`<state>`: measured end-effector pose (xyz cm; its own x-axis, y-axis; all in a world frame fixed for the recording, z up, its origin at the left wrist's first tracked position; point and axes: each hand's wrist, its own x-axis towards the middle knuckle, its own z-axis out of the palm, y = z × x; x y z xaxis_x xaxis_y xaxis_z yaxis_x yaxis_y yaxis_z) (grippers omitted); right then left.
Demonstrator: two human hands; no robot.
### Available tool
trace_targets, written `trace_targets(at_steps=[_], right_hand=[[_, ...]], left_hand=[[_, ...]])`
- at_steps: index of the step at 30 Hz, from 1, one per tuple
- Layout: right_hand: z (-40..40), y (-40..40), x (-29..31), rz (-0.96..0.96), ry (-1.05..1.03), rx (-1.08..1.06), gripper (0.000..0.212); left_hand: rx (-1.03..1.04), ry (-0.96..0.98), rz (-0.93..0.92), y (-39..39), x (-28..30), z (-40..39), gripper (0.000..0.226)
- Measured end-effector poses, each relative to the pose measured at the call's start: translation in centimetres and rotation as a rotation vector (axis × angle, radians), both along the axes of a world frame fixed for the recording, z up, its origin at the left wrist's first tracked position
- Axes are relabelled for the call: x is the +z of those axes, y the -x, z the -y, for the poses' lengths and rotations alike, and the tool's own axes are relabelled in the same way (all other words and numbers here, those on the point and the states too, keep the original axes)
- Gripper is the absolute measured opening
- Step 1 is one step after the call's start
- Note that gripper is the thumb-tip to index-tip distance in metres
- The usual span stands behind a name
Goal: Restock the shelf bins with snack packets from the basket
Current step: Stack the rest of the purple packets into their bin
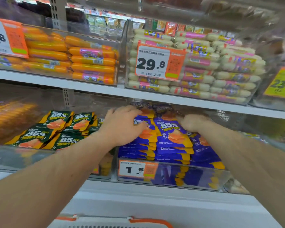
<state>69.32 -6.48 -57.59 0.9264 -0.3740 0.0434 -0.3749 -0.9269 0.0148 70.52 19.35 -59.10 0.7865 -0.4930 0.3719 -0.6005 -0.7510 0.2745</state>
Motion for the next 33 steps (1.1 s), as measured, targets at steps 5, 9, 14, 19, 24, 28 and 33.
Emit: trace_targets(at_steps=[5, 9, 14, 19, 24, 28, 33], right_hand=[[2.0, -0.5, -0.7, -0.123, -0.107, 0.017, 0.062], [2.8, -1.0, -1.3, -0.110, -0.152, -0.012, 0.057], [3.0, -1.1, -1.2, -0.113, -0.151, 0.000, 0.053], [-0.6, -1.9, 0.6, -0.063, -0.274, 0.130, 0.051], [-3.1, -3.3, -1.0, -0.149, -0.113, 0.220, 0.062], [-2.7, -4.0, -1.9, -0.146, -0.123, 0.166, 0.064], [-2.3, -1.1, 0.1, -0.036, -0.192, 0.109, 0.051]], left_hand=[[0.014, -0.271, -0.212, -2.1, 1.3, 3.1, 0.065], [0.032, -0.426, -0.242, -2.0, 0.0, 2.9, 0.069], [0.051, -0.427, -0.219, -1.5, 0.2, 2.9, 0.068], [0.066, -0.465, -0.221, -3.4, 1.6, 4.8, 0.067], [0.077, -0.489, -0.346, -4.5, 1.7, 6.3, 0.069], [0.097, -0.505, -0.312, -4.8, 1.1, 6.5, 0.072], [0.043, -0.447, -0.259, -3.3, 1.3, 5.6, 0.070]])
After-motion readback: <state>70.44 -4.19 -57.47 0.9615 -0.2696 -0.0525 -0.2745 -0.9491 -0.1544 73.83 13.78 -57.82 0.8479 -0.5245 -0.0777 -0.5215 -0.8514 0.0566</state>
